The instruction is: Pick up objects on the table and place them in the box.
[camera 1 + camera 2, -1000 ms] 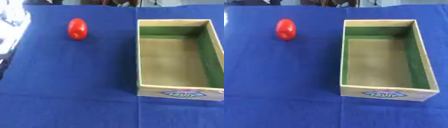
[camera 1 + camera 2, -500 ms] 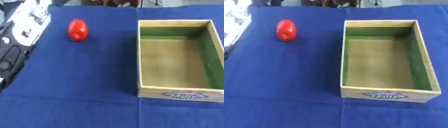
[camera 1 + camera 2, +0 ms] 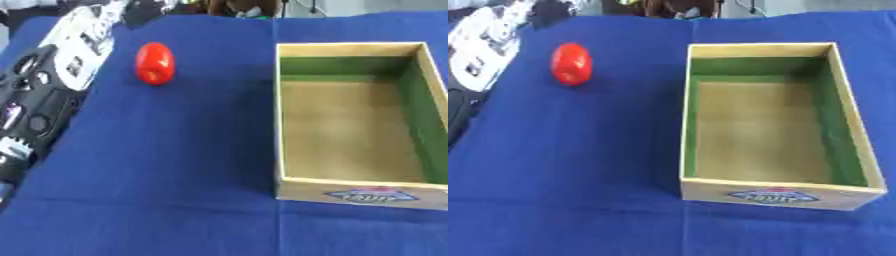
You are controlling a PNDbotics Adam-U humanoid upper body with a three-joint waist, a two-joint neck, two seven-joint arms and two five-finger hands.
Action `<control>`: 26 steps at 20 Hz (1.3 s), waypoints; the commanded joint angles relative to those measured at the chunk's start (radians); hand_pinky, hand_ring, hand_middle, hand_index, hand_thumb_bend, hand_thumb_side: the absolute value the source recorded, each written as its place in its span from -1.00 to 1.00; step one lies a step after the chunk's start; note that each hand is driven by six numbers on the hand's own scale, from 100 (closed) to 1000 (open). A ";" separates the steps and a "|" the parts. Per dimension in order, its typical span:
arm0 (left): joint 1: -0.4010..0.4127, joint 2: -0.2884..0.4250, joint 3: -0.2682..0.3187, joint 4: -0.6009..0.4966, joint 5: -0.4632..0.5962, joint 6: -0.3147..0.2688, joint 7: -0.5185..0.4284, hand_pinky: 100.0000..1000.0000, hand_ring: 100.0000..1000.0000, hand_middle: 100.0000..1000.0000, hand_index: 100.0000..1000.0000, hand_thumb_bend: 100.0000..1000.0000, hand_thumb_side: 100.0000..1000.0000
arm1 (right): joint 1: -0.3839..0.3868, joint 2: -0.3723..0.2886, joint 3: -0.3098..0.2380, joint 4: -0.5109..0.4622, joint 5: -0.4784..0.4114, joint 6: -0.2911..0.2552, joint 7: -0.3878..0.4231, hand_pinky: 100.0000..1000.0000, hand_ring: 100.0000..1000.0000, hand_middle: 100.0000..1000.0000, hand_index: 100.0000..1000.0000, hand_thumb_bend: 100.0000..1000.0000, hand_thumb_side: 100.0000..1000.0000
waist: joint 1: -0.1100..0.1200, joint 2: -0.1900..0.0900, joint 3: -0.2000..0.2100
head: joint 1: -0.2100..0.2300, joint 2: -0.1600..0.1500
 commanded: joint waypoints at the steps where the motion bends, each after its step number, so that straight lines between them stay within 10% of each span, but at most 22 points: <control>1: -0.030 0.011 0.022 0.051 -0.047 -0.021 -0.027 0.14 0.54 0.55 0.94 -0.52 1.00 | -0.010 -0.032 -0.007 -0.014 -0.008 -0.001 0.003 0.47 0.44 0.54 0.62 -1.00 0.95 | -0.002 -0.022 0.000 | 0.005 -0.015; 17: -0.021 0.011 0.082 0.061 -0.276 -0.036 -0.168 0.14 0.56 0.60 0.97 -0.54 1.00 | 0.010 -0.031 -0.012 -0.014 -0.009 0.006 0.000 0.47 0.44 0.54 0.62 -1.00 0.94 | -0.007 -0.029 0.022 | -0.009 0.003; 26: -0.021 -0.013 0.128 0.059 -0.229 -0.149 -0.285 0.12 0.50 0.54 1.00 -0.08 1.00 | 0.019 -0.031 -0.014 -0.014 -0.011 0.014 -0.004 0.47 0.44 0.54 0.61 -1.00 0.91 | -0.012 -0.032 0.031 | -0.005 0.005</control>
